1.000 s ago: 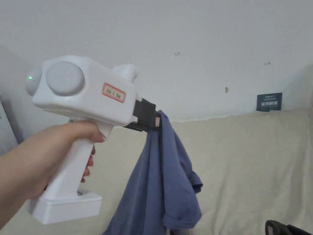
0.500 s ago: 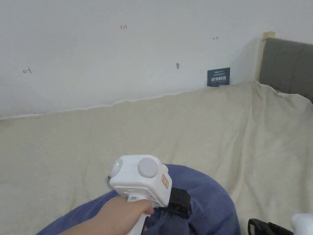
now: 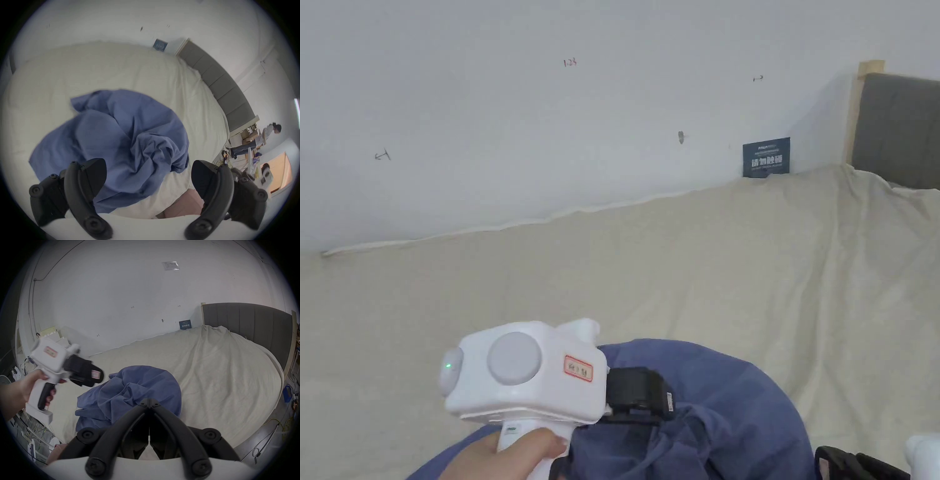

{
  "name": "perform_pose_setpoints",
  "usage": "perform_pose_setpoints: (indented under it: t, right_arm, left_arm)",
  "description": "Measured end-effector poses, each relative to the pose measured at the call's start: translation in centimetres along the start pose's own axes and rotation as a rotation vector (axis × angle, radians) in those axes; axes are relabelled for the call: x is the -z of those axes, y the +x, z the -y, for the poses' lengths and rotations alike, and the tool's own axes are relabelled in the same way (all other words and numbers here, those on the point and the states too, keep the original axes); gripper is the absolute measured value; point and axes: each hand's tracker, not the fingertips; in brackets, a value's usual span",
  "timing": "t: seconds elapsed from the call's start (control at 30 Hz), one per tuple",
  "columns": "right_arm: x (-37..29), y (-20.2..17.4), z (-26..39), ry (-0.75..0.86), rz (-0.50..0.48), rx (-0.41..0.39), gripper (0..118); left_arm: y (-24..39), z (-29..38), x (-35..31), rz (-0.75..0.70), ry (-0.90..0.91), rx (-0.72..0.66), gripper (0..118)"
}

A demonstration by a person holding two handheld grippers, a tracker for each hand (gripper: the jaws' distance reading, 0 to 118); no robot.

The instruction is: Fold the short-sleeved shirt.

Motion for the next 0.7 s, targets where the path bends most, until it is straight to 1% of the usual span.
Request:
perform_pose_setpoints:
  t: [0.03, 0.07, 0.13, 0.17, 0.27, 0.37, 0.43, 0.5, 0.57, 0.6, 0.7]
  right_arm:
    - [-0.1, -0.2, 0.0, 0.004, 0.002, -0.002, 0]
    - [-0.2, -0.4, -0.1, 0.007, 0.003, -0.001, 0]
    - [-0.2, -0.6, -0.2, 0.007, 0.004, 0.001, 0]
    - [-0.2, -0.8, -0.2, 0.006, 0.005, 0.001, 0]
    - [-0.5, -1.4, -0.3, 0.026, 0.015, -0.019, 0]
    - [-1.2, -1.9, -0.2, 0.105, 0.032, -0.046, 0]
    - [-1.4, -2.3, -0.4, 0.126, 0.038, -0.051, 0]
    - [-1.5, -2.6, -0.7, 0.146, 0.04, -0.052, 0]
    - [-1.6, -3.0, -1.1, 0.17, 0.038, -0.056, 0]
    - [-1.5, -3.2, -1.3, 0.182, 0.038, -0.062, 0]
    - [-1.0, -3.7, -1.7, 0.192, 0.039, -0.08, 0]
  left_arm:
    - [-0.2, 0.7, -1.5, 0.001, 0.042, 0.017, 101]
    - [-0.5, 1.6, -3.0, -0.001, 0.096, 0.026, 91]
    - [-1.2, 3.5, -5.3, -0.041, 0.163, 0.018, 9]
    - [-1.7, 4.6, -6.4, -0.092, 0.197, 0.001, 0]
    - [-3.7, 7.9, -10.1, -0.061, 0.352, -0.065, 0]
    - [-5.1, 12.0, -13.5, -0.217, 0.604, -0.115, 0]
    - [-5.9, 14.4, -15.2, -0.27, 0.701, -0.17, 0]
    - [-6.9, 16.2, -16.0, -0.329, 0.733, -0.231, 0]
    - [-7.8, 17.1, -16.8, -0.255, 0.747, -0.299, 0]
    - [-8.4, 17.0, -16.8, -0.27, 0.734, -0.283, 0]
    - [-8.4, 16.9, -17.5, -0.382, 0.753, -0.24, 0]
